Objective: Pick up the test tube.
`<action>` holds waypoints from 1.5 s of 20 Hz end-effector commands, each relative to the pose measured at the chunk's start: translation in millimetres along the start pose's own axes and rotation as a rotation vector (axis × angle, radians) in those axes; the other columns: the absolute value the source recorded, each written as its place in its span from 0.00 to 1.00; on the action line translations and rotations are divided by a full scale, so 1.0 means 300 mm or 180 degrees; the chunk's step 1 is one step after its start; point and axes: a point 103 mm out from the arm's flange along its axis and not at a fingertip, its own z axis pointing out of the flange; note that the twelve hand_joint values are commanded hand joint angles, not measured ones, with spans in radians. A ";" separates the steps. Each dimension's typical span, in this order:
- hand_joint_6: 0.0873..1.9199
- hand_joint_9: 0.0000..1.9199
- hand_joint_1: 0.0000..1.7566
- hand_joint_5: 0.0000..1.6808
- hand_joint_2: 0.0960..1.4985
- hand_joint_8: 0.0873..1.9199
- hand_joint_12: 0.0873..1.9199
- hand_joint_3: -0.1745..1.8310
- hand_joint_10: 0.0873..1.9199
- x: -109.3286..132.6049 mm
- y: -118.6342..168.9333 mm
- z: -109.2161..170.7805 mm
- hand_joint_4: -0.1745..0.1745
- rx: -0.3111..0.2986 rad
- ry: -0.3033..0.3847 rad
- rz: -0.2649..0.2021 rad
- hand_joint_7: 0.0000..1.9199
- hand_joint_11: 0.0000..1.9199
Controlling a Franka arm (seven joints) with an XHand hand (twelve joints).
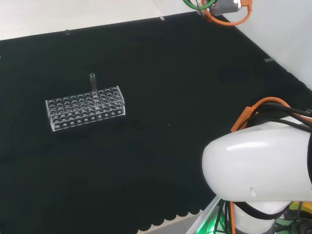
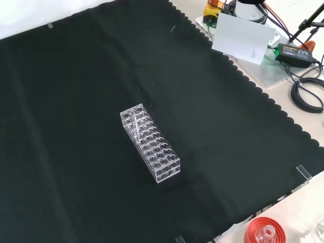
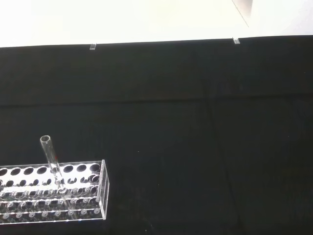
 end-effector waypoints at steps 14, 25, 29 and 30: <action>0.03 0.10 0.39 0.11 0.46 0.44 0.82 0.33 0.49 0.049 0.154 0.026 0.38 0.0108 -0.0060 -0.0436 0.10 0.00; 0.02 0.13 0.40 0.13 0.46 0.44 0.81 0.33 0.48 0.193 0.424 0.166 0.37 0.0405 -0.0049 -0.0880 0.13 0.03; 0.01 0.14 0.41 0.13 0.46 0.44 0.81 0.33 0.48 0.243 0.502 0.233 0.36 0.0551 -0.0094 -0.0982 0.14 0.04; 0.01 0.15 0.41 0.14 0.46 0.44 0.81 0.33 0.48 0.257 0.521 0.253 0.36 0.0593 -0.0096 -0.1019 0.15 0.04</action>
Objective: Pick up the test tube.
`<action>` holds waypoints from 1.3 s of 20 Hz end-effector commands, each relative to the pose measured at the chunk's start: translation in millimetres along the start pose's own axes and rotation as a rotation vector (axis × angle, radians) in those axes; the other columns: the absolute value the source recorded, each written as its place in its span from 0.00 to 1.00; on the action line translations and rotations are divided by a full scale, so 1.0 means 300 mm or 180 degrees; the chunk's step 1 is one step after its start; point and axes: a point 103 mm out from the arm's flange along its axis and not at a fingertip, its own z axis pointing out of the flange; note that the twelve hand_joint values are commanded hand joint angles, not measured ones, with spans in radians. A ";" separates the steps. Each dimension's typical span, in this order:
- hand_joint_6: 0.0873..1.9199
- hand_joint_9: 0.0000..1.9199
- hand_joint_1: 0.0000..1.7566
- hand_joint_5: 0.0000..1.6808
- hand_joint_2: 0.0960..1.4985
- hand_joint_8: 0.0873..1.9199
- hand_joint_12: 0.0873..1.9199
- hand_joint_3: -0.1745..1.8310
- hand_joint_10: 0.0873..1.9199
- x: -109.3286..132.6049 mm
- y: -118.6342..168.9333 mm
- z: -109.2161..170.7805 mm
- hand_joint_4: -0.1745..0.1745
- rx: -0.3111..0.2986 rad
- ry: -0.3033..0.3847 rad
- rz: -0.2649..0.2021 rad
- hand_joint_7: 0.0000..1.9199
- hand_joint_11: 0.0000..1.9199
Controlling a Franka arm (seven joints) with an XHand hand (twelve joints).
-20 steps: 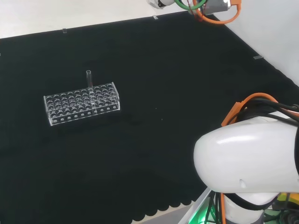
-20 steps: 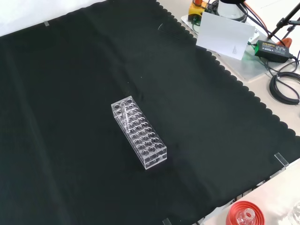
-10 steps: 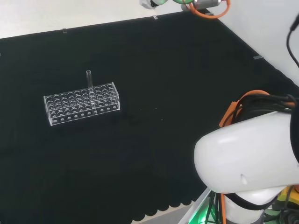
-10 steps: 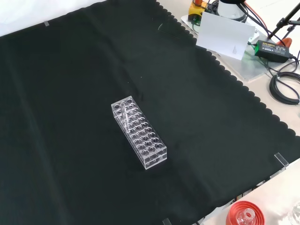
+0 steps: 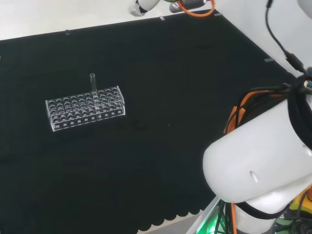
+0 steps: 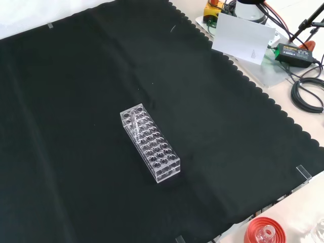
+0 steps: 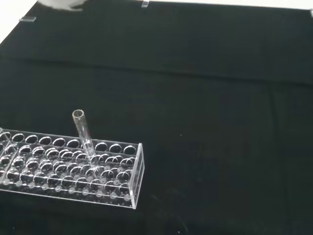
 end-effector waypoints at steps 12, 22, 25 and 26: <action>0.00 0.17 0.43 0.15 0.46 0.44 0.80 0.33 0.47 0.180 0.369 0.247 0.34 0.0568 -0.0021 -0.0597 0.17 0.06; 0.00 0.19 0.44 0.17 0.46 0.44 0.80 0.33 0.47 0.223 0.443 0.418 0.32 0.0948 -0.0043 -0.0672 0.20 0.08; 0.00 0.20 0.44 0.18 0.46 0.43 0.79 0.33 0.46 0.238 0.460 0.456 0.31 0.0968 -0.0002 -0.0707 0.22 0.09; 0.00 0.21 0.45 0.18 0.46 0.43 0.79 0.34 0.46 0.245 0.467 0.467 0.31 0.0976 0.0002 -0.0719 0.23 0.10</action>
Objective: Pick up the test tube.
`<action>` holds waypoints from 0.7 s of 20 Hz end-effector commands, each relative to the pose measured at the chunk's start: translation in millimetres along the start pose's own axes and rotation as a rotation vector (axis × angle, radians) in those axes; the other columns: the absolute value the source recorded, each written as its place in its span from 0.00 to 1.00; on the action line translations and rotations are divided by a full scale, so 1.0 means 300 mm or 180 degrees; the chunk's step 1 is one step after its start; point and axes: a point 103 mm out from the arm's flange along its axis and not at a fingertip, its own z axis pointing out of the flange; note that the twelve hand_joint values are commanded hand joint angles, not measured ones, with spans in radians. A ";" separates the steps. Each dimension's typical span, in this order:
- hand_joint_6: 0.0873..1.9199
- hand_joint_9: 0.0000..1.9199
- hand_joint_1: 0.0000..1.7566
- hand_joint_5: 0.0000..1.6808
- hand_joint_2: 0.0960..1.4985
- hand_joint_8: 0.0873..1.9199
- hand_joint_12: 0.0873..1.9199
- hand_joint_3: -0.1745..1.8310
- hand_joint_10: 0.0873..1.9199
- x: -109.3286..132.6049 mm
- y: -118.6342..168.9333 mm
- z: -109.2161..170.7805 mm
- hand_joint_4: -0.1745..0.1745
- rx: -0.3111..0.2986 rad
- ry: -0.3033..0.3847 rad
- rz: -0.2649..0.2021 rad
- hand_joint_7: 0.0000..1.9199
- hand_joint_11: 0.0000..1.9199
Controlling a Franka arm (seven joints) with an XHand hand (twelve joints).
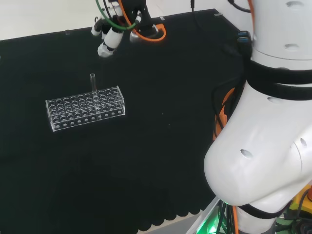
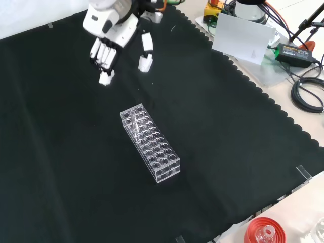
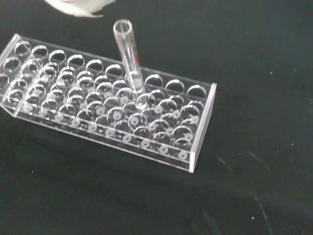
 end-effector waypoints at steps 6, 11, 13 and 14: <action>0.02 0.25 0.47 0.23 0.46 0.42 0.77 0.34 0.44 0.066 0.136 0.097 0.27 0.0178 0.0006 -0.0173 0.28 0.13; 0.03 0.27 0.48 0.24 0.46 0.42 0.77 0.35 0.43 0.086 0.198 0.128 0.25 0.0237 -0.0002 -0.0206 0.30 0.15; 0.04 0.28 0.48 0.25 0.46 0.42 0.76 0.36 0.43 0.092 0.217 0.145 0.24 0.0275 -0.0015 -0.0220 0.31 0.16; 0.05 0.28 0.49 0.26 0.46 0.42 0.76 0.36 0.43 0.095 0.226 0.153 0.23 0.0297 -0.0018 -0.0226 0.31 0.16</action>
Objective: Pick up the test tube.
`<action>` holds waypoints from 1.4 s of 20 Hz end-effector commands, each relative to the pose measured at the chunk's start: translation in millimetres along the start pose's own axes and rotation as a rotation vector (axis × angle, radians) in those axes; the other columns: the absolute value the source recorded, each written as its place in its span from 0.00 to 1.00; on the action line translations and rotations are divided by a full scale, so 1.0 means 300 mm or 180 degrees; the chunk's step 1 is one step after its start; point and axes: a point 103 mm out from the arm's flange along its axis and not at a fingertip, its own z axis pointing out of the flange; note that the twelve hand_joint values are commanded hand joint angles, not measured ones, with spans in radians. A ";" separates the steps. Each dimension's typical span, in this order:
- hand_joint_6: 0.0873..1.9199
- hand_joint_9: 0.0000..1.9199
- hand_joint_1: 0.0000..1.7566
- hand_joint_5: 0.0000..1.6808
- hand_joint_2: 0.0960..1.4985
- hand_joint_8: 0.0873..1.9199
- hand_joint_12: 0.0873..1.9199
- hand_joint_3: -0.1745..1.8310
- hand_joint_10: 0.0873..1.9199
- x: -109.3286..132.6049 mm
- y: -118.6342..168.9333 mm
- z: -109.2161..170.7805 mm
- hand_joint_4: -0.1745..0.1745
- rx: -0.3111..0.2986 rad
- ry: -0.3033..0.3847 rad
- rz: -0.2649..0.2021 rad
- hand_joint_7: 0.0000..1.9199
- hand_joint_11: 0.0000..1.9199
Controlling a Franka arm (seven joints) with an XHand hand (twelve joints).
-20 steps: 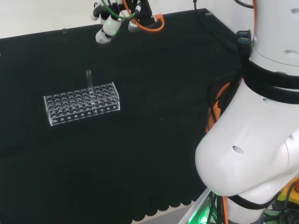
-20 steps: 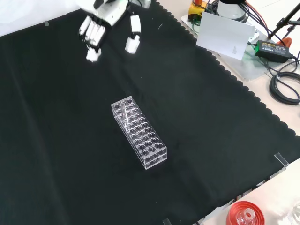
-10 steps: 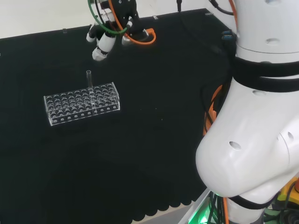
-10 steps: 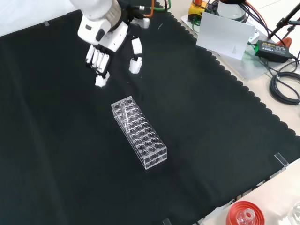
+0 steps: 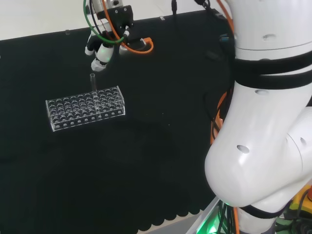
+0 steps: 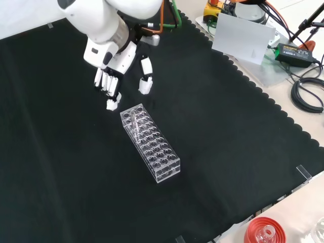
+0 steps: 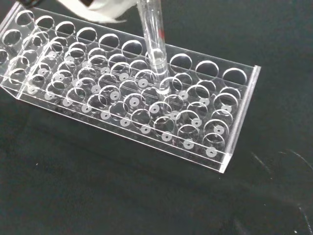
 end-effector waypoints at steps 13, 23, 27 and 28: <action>0.19 0.30 0.50 0.22 0.44 0.41 0.75 0.38 0.42 0.021 0.137 0.126 0.21 0.0296 -0.0036 -0.0068 0.34 0.17; 0.23 0.32 0.50 0.21 0.44 0.41 0.75 0.39 0.42 0.047 0.125 0.180 0.20 0.0347 0.0122 -0.0052 0.36 0.18; 0.26 0.33 0.51 0.21 0.44 0.41 0.75 0.39 0.41 0.064 0.136 0.181 0.19 0.0304 0.0183 -0.0044 0.39 0.19; 0.28 0.34 0.51 0.21 0.44 0.41 0.74 0.39 0.41 0.068 0.139 0.179 0.18 0.0298 0.0188 -0.0045 0.40 0.19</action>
